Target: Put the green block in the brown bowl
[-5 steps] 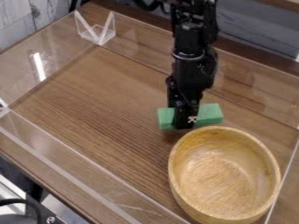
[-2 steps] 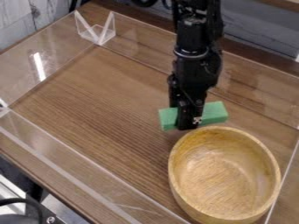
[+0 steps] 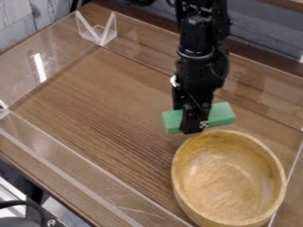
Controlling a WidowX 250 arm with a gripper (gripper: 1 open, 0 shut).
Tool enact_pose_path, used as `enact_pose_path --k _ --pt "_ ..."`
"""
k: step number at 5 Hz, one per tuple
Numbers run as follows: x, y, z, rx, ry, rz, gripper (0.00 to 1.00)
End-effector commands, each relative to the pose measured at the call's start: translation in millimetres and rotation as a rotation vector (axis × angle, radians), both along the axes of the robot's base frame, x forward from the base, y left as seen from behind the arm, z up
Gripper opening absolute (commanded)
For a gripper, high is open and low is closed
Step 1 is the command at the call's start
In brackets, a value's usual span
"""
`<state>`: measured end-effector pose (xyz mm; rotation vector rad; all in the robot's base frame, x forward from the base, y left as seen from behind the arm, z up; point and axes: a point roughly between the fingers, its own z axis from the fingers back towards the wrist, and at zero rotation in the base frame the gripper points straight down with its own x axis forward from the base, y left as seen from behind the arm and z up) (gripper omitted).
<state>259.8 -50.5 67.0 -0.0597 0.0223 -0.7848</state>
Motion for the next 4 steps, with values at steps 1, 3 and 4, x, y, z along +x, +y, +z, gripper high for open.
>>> enact_pose_path --k 1,3,4 --pt "0.5 -6.0 17.9 -0.010 -0.068 0.001 0.00" --pt "-11.7 -17.0 20.0 -0.019 -0.086 -0.012 0.00" --pt "-17.5 -21.4 20.9 -0.021 -0.094 -0.017 0.00"
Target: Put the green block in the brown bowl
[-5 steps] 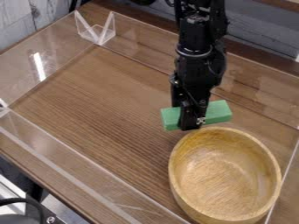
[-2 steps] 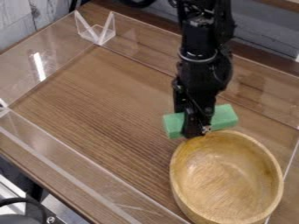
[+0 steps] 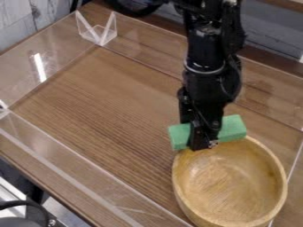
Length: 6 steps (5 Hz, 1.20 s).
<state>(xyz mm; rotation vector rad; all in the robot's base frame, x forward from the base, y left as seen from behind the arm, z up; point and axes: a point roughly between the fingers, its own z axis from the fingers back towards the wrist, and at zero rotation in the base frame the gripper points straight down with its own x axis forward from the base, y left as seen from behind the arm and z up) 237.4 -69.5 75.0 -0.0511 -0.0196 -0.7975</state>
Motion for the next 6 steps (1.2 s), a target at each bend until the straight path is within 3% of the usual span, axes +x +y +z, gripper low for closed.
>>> enact_pose_path --k 1,3,6 --pt "-0.2 -6.7 13.2 -0.016 -0.060 -0.005 0.00" --pt "-14.7 -20.2 10.4 -0.025 -0.076 -0.011 0.00" --pt "-20.8 -27.4 3.7 -0.051 -0.108 -0.010 0.00"
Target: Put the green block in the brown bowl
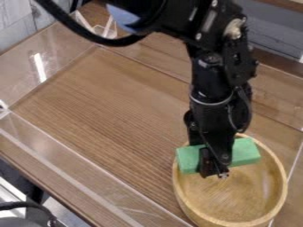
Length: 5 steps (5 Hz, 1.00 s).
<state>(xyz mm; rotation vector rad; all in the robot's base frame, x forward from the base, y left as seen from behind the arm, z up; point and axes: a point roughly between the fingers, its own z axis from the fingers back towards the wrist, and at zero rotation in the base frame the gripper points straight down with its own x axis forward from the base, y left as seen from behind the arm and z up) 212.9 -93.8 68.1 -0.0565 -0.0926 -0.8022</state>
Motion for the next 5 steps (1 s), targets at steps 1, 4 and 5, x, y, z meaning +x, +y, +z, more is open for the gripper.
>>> enact_pose_path --k 1,4,5 --pt "1.8 -4.6 8.6 -0.028 -0.047 -0.008 0.00" --pt "-0.5 -11.6 -7.8 -0.038 -0.049 -0.032 1.00" --pt "0.5 -14.5 -17.9 -0.039 -0.047 -0.036 1.00"
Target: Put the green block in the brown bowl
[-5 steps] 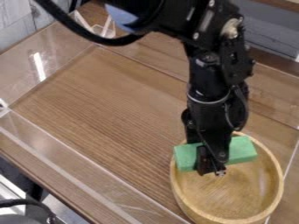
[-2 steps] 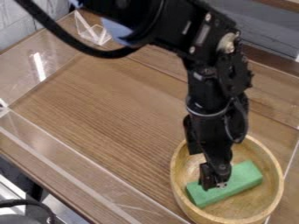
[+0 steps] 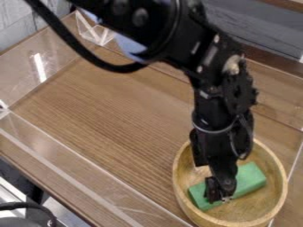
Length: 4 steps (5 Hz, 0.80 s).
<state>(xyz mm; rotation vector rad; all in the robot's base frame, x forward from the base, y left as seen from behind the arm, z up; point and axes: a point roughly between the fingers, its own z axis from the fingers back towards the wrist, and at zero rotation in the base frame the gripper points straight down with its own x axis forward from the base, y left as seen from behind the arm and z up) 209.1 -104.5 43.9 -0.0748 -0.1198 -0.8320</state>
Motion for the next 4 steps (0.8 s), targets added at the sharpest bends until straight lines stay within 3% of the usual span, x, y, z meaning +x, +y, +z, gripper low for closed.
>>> enact_pose_path --k 1,2,3,4 --pt "5.4 -6.5 -3.4 -0.013 -0.030 -0.007 1.00" --pt "7.8 -4.3 6.3 -0.016 -0.039 0.006 1.00" --pt "9.2 -4.5 3.1 -0.014 -0.042 0.003 0.00" --pt "9.9 -4.3 4.0 -0.012 -0.042 0.003 0.00"
